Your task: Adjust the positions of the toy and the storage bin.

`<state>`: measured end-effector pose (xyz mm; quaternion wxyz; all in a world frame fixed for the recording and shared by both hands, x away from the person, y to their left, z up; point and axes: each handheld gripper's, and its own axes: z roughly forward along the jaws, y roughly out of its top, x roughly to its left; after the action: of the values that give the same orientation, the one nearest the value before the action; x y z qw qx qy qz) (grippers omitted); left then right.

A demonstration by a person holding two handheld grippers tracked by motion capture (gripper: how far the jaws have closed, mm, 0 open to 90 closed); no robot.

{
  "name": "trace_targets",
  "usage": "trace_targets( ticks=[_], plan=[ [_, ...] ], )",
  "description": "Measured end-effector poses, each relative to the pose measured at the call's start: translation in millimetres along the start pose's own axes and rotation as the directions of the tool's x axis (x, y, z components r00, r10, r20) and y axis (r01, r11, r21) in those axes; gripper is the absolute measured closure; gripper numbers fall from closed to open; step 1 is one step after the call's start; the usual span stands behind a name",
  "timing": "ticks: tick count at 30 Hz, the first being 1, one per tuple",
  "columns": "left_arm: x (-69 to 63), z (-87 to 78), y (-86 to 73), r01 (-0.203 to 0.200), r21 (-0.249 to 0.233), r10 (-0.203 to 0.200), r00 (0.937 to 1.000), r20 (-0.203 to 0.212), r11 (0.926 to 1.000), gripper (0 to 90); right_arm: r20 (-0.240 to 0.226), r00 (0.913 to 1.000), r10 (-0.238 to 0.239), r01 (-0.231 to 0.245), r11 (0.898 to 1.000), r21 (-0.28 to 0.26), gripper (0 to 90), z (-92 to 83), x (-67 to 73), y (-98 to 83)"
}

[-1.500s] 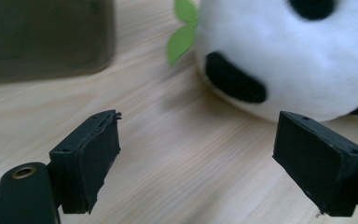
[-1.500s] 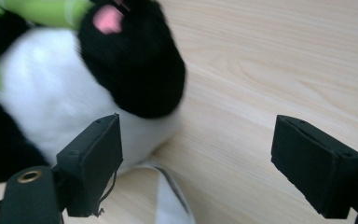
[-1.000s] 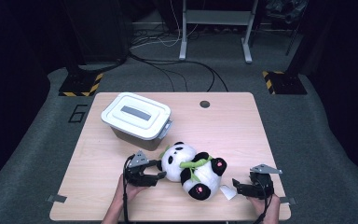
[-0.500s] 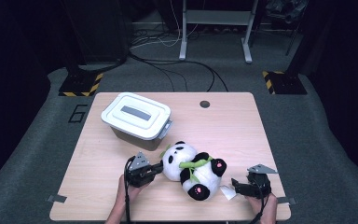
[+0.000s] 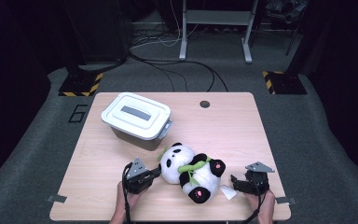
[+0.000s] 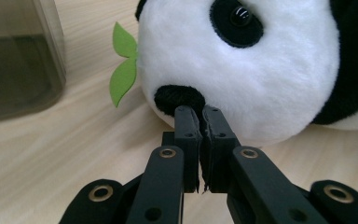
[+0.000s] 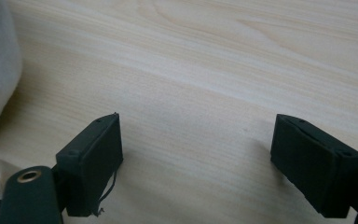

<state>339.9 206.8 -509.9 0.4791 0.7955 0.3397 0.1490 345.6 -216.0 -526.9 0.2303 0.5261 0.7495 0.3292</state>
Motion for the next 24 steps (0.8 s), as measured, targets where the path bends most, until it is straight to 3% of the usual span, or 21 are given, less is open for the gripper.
trace_targets(
  ticks=[10, 15, 21, 24],
  plan=[
    [-20.0, -21.6, -16.6, 0.0, -0.024, 0.0, 1.0, 0.007, 0.9997, 86.1, 0.002, 1.0, -0.003, 0.003, 1.0, -0.004, 15.3, 5.9, -3.8, 4.9],
    [-16.5, -22.3, -20.9, 0.016, -0.025, -0.015, 0.9995, 0.028, 0.9996, 82.6, 0.002, 1.0, -0.002, 0.002, 1.0, -0.009, 15.2, 8.5, -7.3, 6.6],
    [-11.9, -24.0, -7.3, 0.01, 0.036, -0.011, 0.9997, 0.022, 0.9993, 39.1, -0.007, 0.9999, -0.009, 0.009, 1.0, -0.007, 13.7, 10.3, -9.2, 7.9],
    [-6.6, -26.1, 1.3, 0.028, 0.053, -0.03, 0.9993, 0.023, 0.9982, 25.9, -0.009, 0.9998, -0.019, 0.019, 1.0, -0.006, 12.1, 10.9, -9.5, 8.3]
  ],
)
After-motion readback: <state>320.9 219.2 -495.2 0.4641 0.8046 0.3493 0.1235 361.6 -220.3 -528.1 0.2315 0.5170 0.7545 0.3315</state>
